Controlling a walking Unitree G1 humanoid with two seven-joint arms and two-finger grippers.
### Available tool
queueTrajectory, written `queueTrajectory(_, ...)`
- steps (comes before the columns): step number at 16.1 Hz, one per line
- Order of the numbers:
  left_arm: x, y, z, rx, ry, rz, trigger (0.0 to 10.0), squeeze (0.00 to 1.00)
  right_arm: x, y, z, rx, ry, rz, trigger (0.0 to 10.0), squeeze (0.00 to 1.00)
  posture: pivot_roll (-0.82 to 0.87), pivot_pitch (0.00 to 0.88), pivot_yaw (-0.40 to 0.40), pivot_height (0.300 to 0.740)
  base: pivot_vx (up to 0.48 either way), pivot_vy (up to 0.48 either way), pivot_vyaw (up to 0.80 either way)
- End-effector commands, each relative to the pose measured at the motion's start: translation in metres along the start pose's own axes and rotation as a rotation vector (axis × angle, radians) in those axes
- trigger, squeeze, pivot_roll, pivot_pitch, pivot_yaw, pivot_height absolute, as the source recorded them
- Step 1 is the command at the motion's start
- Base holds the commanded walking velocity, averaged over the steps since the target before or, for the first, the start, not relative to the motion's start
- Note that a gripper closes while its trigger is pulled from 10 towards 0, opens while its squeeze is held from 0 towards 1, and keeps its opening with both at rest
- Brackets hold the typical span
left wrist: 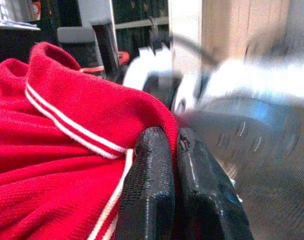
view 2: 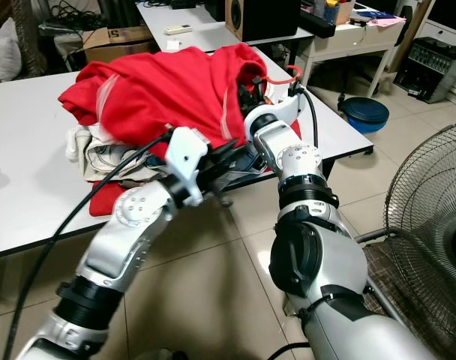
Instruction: Hang hanger
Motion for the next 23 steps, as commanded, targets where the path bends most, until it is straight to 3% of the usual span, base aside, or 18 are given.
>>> queueTrajectory(1,0.009,0.004,0.017,0.07,-0.116,-0.041,0.0,0.0,-0.008,0.002,0.006,0.029,0.025,0.033,10.0,0.0,0.02,0.006,0.024,0.74,0.0,0.0,0.0)
queueTrajectory(3,0.01,0.003,0.02,0.081,-0.195,-0.049,0.0,0.0,-0.007,0.003,0.01,0.064,0.086,0.031,10.0,0.0,0.02,0.006,0.024,0.74,0.0,0.0,0.0)
queueTrajectory(4,0.011,0.002,0.013,0.036,-0.152,-0.044,0.7,0.0,-0.008,0.003,0.012,0.08,0.12,0.037,10.0,0.0,0.02,0.006,0.024,0.74,0.0,0.0,0.0)
queueTrajectory(6,0.01,-0.001,-0.007,-0.092,0.034,-0.037,2.4,0.0,-0.013,0.004,0.015,0.091,0.152,0.058,10.0,0.0,0.02,0.001,0.024,0.74,0.0,0.0,0.0)
queueTrajectory(7,-0.012,-0.002,-0.002,-0.052,0.024,0.169,0.0,0.0,-0.02,0.005,0.012,0.045,0.028,0.09,10.0,0.0,0.02,0.001,0.024,0.74,0.0,0.0,0.0)
queueTrajectory(8,-0.029,-0.003,0.011,0.013,0.016,0.28,0.0,0.0,-0.023,0.003,0.007,-0.02,-0.106,0.125,10.0,0.0,0.02,0.0,0.02,0.74,0.0,0.0,0.0)
queueTrajectory(9,-0.034,-0.003,0.02,0.047,0.0,0.278,0.0,0.0,-0.021,0.002,0.006,-0.026,-0.096,0.122,10.0,0.0,0.02,0.0,0.021,0.74,0.0,0.0,0.0)
queueTrajectory(10,-0.033,-0.004,0.021,0.027,0.012,0.221,0.0,0.0,-0.012,-0.001,0.014,0.021,0.028,0.094,10.0,0.0,0.02,0.0,0.023,0.74,0.0,0.0,0.0)
queueTrajectory(11,-0.032,-0.005,0.019,0.01,0.037,0.197,0.0,0.0,-0.01,-0.002,0.015,0.03,0.036,0.087,10.0,0.0,0.02,0.0,0.025,0.74,0.0,0.0,0.0)
queueTrajectory(13,-0.042,-0.006,0.029,0.07,0.019,0.3,0.0,0.0,-0.006,-0.005,0.01,-0.027,-0.161,0.088,10.0,0.0,0.01,0.0,0.028,0.74,0.0,0.0,0.0)
queueTrajectory(14,-0.049,-0.004,0.045,0.138,-0.017,0.343,0.0,0.0,0.0,-0.01,0.0,-0.121,-0.392,0.092,10.0,0.0,0.01,0.0,0.027,0.74,0.0,0.0,0.0)
queueTrajectory(16,-0.06,0.008,0.084,0.238,-0.1,0.345,0.0,0.0,0.017,-0.029,-0.011,-0.276,-0.661,0.115,10.0,0.0,0.02,0.0,0.026,0.74,0.0,0.0,0.0)
queueTrajectory(19,-0.072,0.022,0.097,0.222,-0.035,0.384,0.0,0.0,0.022,-0.061,-0.011,-0.393,-0.796,0.228,10.0,0.0,0.01,0.0,0.032,0.74,0.0,0.0,0.0)
queueTrajectory(21,-0.084,0.026,0.092,0.171,0.026,0.448,0.0,0.0,0.018,-0.086,-0.007,-0.436,-0.908,0.303,10.0,0.0,0.0,0.0,0.054,0.74,0.0,0.0,0.0)
queueTrajectory(23,-0.093,0.028,0.081,0.114,0.037,0.492,0.0,0.0,0.009,-0.112,-0.008,-0.504,-1.03,0.409,10.0,0.0,-0.02,0.0,0.069,0.74,0.0,0.0,0.0)
Point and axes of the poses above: a point about 5 cm out from each wrist's last joint towards the gripper, its own y axis pointing out of the wrist towards the gripper, its own z axis along the axis of the wrist's last joint, x = y × z, the point moved 1 cm from there along y, pointing out of the wrist towards the gripper, and after that the axes turned 10 degrees about -y, right-handed, at the moved point
